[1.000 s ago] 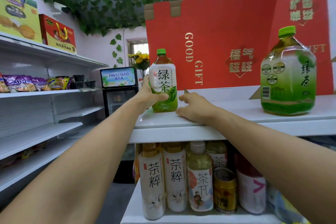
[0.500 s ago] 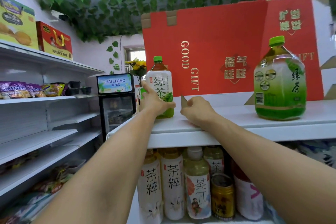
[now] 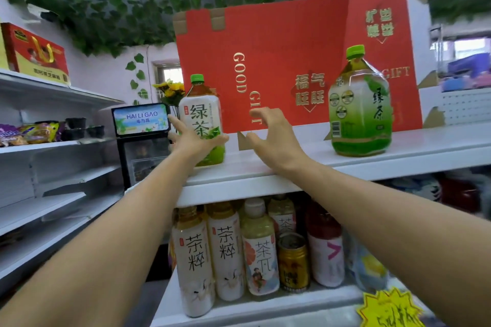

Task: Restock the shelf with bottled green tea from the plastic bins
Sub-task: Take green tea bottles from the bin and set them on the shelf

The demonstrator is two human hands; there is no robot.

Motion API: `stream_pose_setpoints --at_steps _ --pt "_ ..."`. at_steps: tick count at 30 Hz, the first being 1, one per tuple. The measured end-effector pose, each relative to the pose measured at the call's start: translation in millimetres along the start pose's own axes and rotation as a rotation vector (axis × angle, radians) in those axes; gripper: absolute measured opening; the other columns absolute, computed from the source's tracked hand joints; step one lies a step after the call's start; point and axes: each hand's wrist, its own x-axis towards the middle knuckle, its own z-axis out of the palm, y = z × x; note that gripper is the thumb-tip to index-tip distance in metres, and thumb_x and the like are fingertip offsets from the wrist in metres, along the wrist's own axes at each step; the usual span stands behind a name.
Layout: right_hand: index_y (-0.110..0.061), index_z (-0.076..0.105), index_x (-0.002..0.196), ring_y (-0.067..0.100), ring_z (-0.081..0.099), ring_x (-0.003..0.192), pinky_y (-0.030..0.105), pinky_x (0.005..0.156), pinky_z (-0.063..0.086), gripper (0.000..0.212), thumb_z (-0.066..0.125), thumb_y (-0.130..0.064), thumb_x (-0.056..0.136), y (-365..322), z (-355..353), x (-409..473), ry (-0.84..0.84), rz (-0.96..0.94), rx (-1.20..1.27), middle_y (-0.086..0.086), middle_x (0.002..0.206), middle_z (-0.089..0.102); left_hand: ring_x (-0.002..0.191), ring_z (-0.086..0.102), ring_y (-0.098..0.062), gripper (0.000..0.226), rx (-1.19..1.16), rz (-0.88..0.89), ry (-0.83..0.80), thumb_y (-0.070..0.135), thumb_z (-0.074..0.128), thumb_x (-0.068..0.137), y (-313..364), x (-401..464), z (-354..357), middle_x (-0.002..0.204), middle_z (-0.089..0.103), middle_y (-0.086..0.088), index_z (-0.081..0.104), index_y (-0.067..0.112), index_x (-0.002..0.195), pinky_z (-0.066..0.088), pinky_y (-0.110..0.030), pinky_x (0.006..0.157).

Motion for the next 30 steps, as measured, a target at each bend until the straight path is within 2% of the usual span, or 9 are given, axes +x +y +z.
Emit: stream_pose_setpoints --at_steps 3,6,9,12,14,19,23,27,30 --pt "-0.019 0.049 0.138 0.024 0.038 0.13 0.038 0.106 0.037 0.059 0.069 -0.025 0.083 16 -60 -21 0.265 -0.257 -0.318 0.006 0.142 0.042 0.153 -0.006 -0.035 0.122 0.051 0.259 0.158 0.05 0.073 0.085 9 -30 -1 0.166 -0.003 -0.014 -0.019 0.014 0.157 0.002 -0.052 0.123" --pt "-0.016 0.027 0.15 0.027 0.027 0.14 0.047 0.112 0.029 0.094 0.077 -0.041 0.074 48 -115 -24 0.509 0.028 -0.362 0.011 0.152 0.029 0.154 -0.003 -0.025 0.107 0.085 0.558 0.103 0.045 0.069 0.09 32 -67 21 0.167 0.003 -0.008 -0.007 0.015 0.16 0.001 -0.043 0.124" --pt "-0.015 0.001 0.154 0.029 0.022 0.145 0.053 0.117 0.024 0.127 0.087 -0.042 0.066 80 -136 -16 0.32 0.444 -0.17 0.011 0.156 0.023 0.154 -0.001 -0.02 0.099 0.149 0.689 -0.213 0.046 0.066 0.092 67 -100 62 0.168 0.004 -0.002 0.0 0.021 0.16 0.004 -0.039 0.123" --pt "-0.013 0.019 0.146 0.029 0.049 0.127 0.049 0.107 0.042 0.108 0.088 -0.032 0.066 94 -140 -11 0.2 0.512 -0.016 0.009 0.134 0.048 0.154 0.005 -0.02 0.092 0.141 0.765 -0.365 0.04 0.065 0.094 95 -119 103 0.167 0.009 -0.002 0.005 0.02 0.161 0.011 -0.038 0.124" --pt "-0.012 0.031 0.135 0.025 0.057 0.11 0.045 0.098 0.05 0.092 0.088 -0.032 0.065 97 -142 -6 0.18 0.499 -0.063 0.005 0.119 0.054 0.151 0.016 -0.022 0.089 0.107 0.742 -0.415 0.034 0.065 0.093 109 -122 122 0.164 0.019 -0.004 0.009 0.018 0.16 0.021 -0.039 0.121" --pt "-0.012 0.038 0.128 0.023 0.058 0.107 0.043 0.097 0.051 0.101 0.092 -0.048 0.05 112 -152 0 0.144 0.514 -0.083 0.004 0.115 0.057 0.144 0.031 -0.027 0.079 -0.043 0.61 -0.515 0.02 0.06 0.094 128 -121 135 0.158 0.028 -0.009 0.015 0.021 0.159 0.031 -0.034 0.112" --pt "-0.009 0.036 0.124 0.023 0.056 0.106 0.036 0.094 0.05 0.093 0.09 -0.047 0.059 124 -161 4 0.095 0.52 -0.125 0.006 0.114 0.054 0.13 0.043 -0.019 0.056 -0.213 0.455 -0.609 0.013 0.047 0.103 146 -120 143 0.145 0.044 -0.003 0.028 0.019 0.155 0.033 -0.021 0.093" --pt "-0.012 0.039 0.122 0.019 0.058 0.103 0.03 0.085 0.05 0.071 0.084 -0.037 0.073 140 -182 9 -0.025 0.522 0.018 0.001 0.109 0.055 0.111 0.059 -0.023 0.028 -0.405 0.242 -0.643 0.013 0.033 0.104 168 -108 159 0.12 0.062 -0.008 0.056 0.011 0.12 0.051 -0.033 0.094" --pt "-0.014 0.044 0.138 0.018 0.065 0.096 0.037 0.086 0.056 0.055 0.07 -0.02 0.089 156 -208 10 -0.172 0.518 0.132 0.001 0.104 0.062 0.103 0.064 -0.02 0.026 -0.489 0.178 -0.616 0.012 0.045 0.105 180 -103 170 0.118 0.067 -0.005 0.06 0.008 0.126 0.056 -0.037 0.089"
